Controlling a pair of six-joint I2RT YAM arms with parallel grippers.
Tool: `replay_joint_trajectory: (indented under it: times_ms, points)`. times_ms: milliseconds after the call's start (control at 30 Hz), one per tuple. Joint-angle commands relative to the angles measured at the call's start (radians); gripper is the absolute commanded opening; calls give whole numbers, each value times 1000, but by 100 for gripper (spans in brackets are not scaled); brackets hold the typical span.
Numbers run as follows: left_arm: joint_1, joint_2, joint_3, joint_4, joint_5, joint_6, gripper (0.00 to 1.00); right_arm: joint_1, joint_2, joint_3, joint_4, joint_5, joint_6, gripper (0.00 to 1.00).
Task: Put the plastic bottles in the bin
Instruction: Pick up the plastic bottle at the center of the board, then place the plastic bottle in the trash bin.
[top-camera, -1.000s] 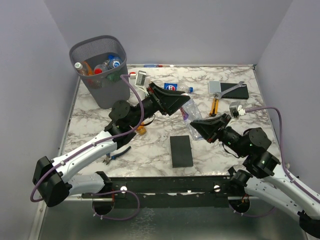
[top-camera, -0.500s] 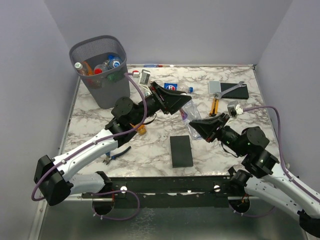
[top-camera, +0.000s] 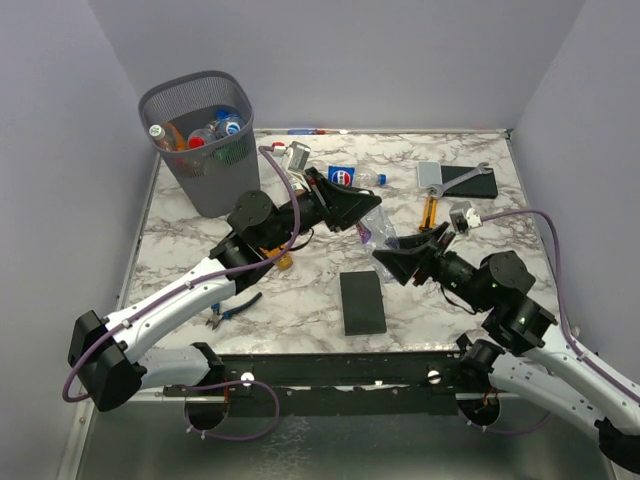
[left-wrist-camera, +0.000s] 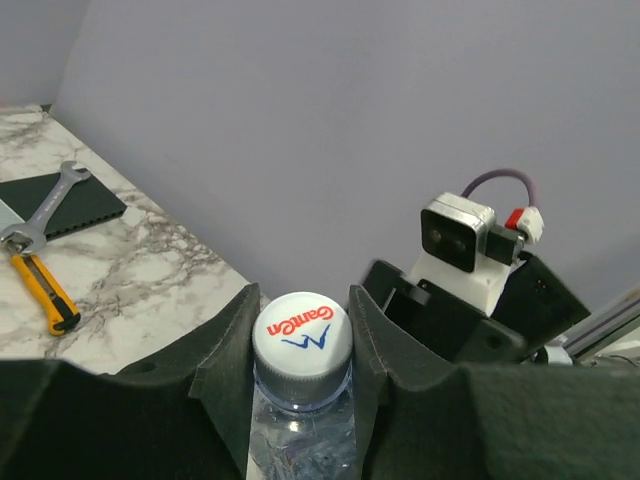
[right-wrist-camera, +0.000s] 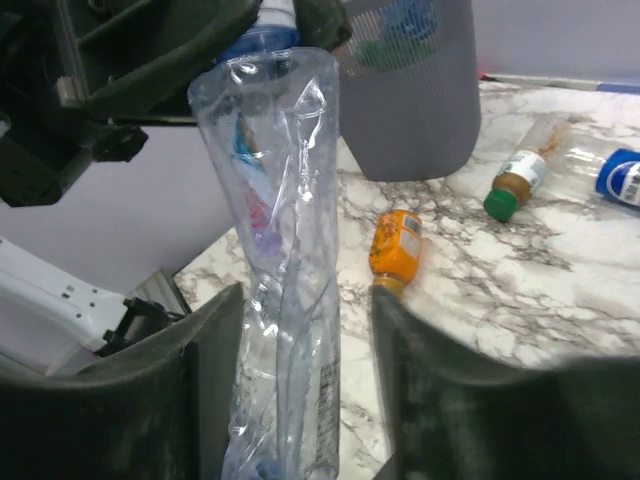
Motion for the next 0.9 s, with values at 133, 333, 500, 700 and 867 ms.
replay_joint_trajectory:
  times_ms: [133,333,500,700,867]
  points:
    - [-1,-70,269,-354,-237,360,0,-1,61,272,-303,38,1,100]
    - [3,-82,482,-354,-684,821,0,-1,22,404,-463,80,-43,100]
    - [40,22,599,-199,-977,1277,0,-1,-95,285,-397,164,-45,100]
    - [270,174,709,-109,-1036,1357,0,-1,-139,181,-382,167,20,100]
    - [488,273,716,-125,-948,1082,0,-1,-118,159,-402,109,48,100]
